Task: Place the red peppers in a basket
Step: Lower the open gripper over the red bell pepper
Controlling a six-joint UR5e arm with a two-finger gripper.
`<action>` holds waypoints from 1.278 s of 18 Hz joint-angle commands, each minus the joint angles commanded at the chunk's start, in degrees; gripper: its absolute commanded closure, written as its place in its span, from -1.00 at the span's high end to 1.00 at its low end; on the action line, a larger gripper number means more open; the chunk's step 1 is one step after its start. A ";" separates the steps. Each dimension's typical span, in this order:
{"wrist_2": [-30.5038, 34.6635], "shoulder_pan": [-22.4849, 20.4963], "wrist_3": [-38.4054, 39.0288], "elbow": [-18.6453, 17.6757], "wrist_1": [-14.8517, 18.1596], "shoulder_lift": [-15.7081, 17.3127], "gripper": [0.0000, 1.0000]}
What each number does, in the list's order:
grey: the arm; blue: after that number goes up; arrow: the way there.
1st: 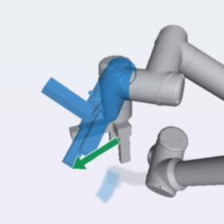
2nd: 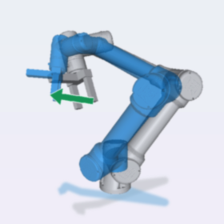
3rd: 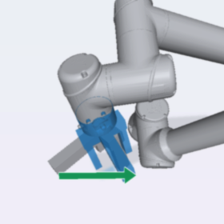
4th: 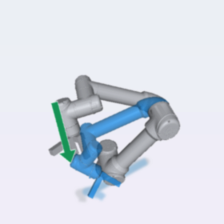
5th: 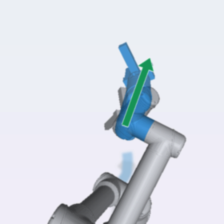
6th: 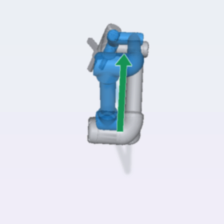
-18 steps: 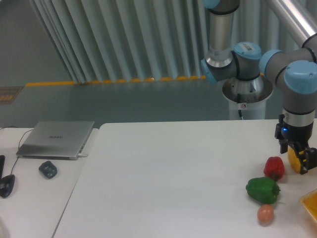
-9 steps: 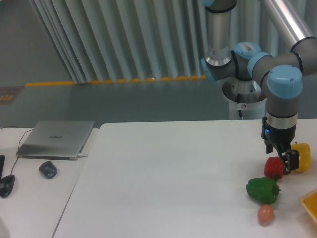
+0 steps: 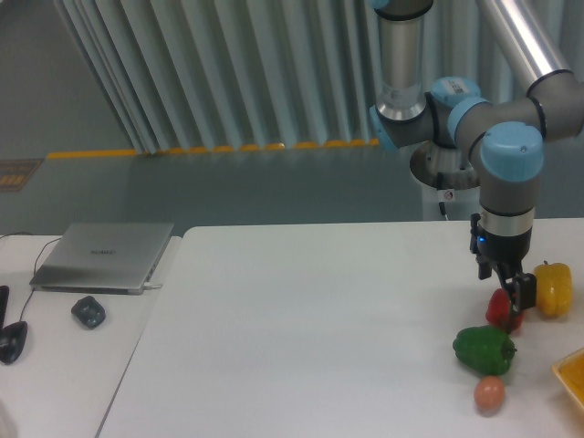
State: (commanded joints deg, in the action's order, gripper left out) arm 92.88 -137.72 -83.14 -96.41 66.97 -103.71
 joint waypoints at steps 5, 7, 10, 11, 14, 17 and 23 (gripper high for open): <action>3.43 0.53 -0.18 -1.85 -0.09 -0.09 1.00; 3.88 0.61 -0.27 -2.03 -0.09 -0.09 1.00; 3.88 1.05 -0.70 -2.47 -0.18 -0.26 1.00; 3.97 1.14 -1.23 -2.55 -0.18 -0.35 1.00; 8.17 1.67 -2.38 -2.38 -0.18 -1.23 1.00; 8.89 2.20 -2.29 -2.20 -0.18 -1.49 1.00; 6.45 -0.61 13.47 -2.29 0.26 -1.41 1.00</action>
State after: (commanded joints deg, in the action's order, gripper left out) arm 99.33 -138.33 -69.68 -98.70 67.24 -105.12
